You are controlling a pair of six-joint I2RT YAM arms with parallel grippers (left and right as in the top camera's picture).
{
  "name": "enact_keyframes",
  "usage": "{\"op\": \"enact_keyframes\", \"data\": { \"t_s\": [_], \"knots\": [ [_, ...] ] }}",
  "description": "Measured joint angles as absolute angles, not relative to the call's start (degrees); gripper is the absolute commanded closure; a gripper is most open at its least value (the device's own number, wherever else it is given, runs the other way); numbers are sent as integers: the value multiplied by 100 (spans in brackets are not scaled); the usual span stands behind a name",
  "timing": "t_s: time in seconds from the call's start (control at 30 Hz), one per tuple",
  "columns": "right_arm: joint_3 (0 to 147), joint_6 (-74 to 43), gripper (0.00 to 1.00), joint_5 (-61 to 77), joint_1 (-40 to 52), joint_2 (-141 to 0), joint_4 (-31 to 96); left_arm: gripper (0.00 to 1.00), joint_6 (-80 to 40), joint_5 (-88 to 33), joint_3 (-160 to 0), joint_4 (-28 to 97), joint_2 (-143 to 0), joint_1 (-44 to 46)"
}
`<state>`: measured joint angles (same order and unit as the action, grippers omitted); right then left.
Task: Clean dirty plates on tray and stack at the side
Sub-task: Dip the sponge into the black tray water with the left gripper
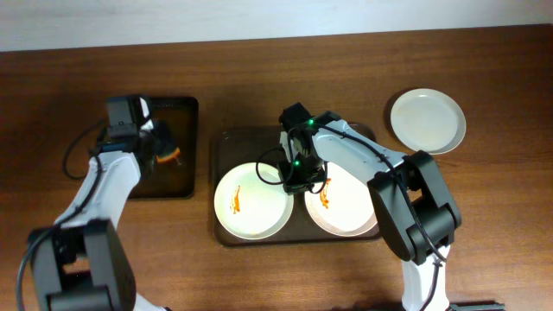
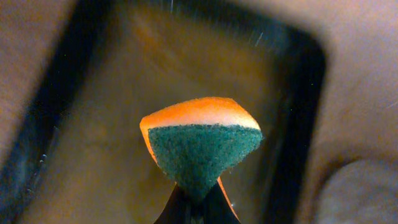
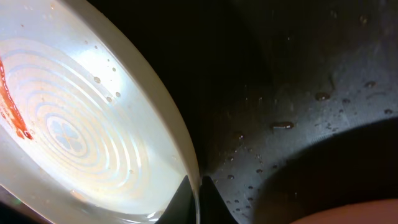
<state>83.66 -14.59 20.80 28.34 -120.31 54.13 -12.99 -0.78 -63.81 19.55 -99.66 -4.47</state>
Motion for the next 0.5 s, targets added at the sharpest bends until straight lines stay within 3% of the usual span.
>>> {"op": "enact_keyframes", "data": {
  "t_s": [0.1,0.27,0.5],
  "knots": [
    [8366,-1459,96,2032,2834,-12031,5424,100,-1131,-62,-6381,2397,-9863,-447],
    [8366,-1466,96,1916,2834,-12031,5332,100,-1024,-305,-6737,2714,-8296,-447],
    [8366,-1503,96,1647,2816,-12031,4654,100,-1007,-1166,-6650,3726,-9150,-217]
  ]
}}
